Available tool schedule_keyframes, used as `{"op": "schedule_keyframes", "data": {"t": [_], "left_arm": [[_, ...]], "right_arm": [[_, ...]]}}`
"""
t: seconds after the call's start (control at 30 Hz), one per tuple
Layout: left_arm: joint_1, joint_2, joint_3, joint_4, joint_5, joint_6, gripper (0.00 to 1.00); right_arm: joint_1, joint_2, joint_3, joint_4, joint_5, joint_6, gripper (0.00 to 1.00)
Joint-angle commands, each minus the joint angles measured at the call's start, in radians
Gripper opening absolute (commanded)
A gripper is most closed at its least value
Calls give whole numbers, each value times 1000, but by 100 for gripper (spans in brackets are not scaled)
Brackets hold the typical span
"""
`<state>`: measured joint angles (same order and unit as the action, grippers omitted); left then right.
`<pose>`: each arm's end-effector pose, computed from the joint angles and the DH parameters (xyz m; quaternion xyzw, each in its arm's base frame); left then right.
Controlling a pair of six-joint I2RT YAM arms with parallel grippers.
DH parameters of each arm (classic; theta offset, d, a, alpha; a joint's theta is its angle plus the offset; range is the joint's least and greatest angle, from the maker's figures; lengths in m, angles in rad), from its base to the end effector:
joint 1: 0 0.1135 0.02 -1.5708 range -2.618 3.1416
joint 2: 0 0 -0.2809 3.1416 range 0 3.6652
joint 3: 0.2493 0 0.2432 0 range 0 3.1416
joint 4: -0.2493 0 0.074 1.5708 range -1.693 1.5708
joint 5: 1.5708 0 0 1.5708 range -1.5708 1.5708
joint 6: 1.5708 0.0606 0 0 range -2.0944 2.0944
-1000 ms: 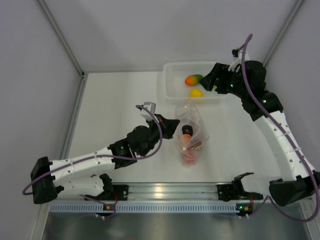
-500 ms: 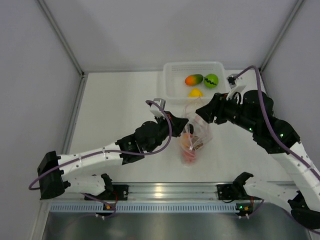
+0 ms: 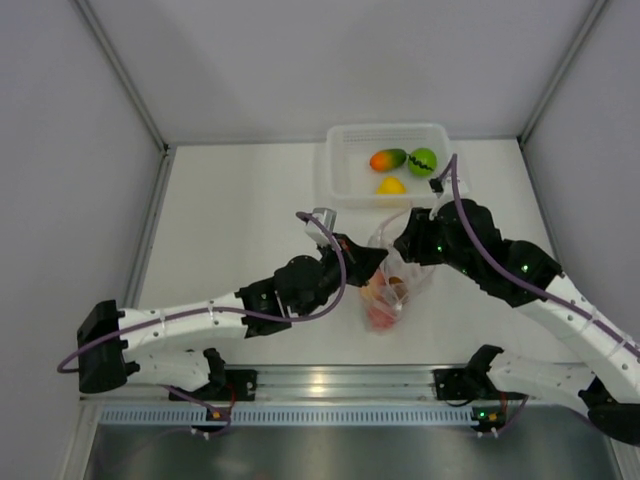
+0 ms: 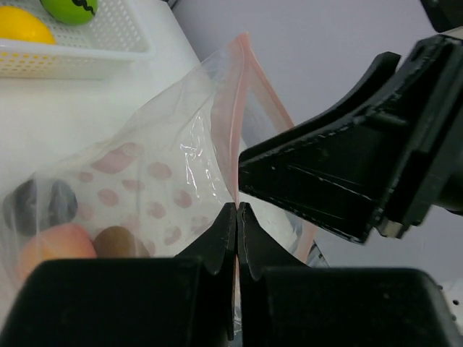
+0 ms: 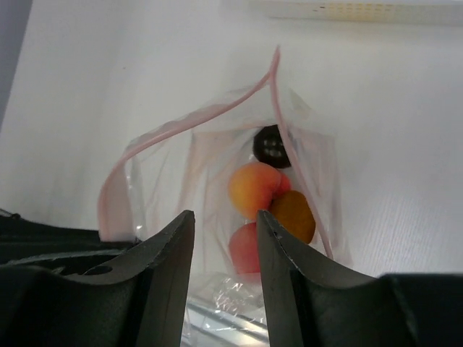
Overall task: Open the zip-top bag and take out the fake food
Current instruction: Pick up the fake fruit from the zipper food storage bag.
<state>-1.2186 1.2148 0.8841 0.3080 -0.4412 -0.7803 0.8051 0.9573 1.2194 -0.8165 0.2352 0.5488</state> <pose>0.1254 -0.2663 0.3541 0.0024 0.7143 -0.4891 0.5005 0.1373 0.1224 0.3922 -0.0542 0.8678 0.2228 0.4409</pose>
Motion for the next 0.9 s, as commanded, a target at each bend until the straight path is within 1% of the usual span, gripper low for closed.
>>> {"op": "schedule_keyframes", "data": {"t": [0.0,0.13,0.3,0.37,0.4,0.53,0.67,0.8,0.87], "left_arm": [[-24,-47,-30,103,-33,-28,0],[-38,-51,-36,108,-33,-37,0],[-50,-49,-68,154,-14,-59,0],[-53,-47,-85,169,-11,-69,0],[-53,-47,-88,171,-13,-73,0],[-56,-46,-115,171,-33,-96,0],[-56,-51,-149,171,-76,-114,0],[-56,-72,-178,171,-134,-132,0],[-58,-92,-195,171,-160,-145,0]], "right_arm": [[17,14,-37,-27,137,28,40],[17,41,-63,-30,174,45,39],[19,58,-110,74,58,65,39],[22,61,-121,117,44,80,38],[23,61,-136,134,42,97,35],[42,104,-172,168,47,125,34],[95,159,-184,189,88,152,34],[166,169,-164,165,191,189,34],[192,166,-175,165,210,201,34]]}}
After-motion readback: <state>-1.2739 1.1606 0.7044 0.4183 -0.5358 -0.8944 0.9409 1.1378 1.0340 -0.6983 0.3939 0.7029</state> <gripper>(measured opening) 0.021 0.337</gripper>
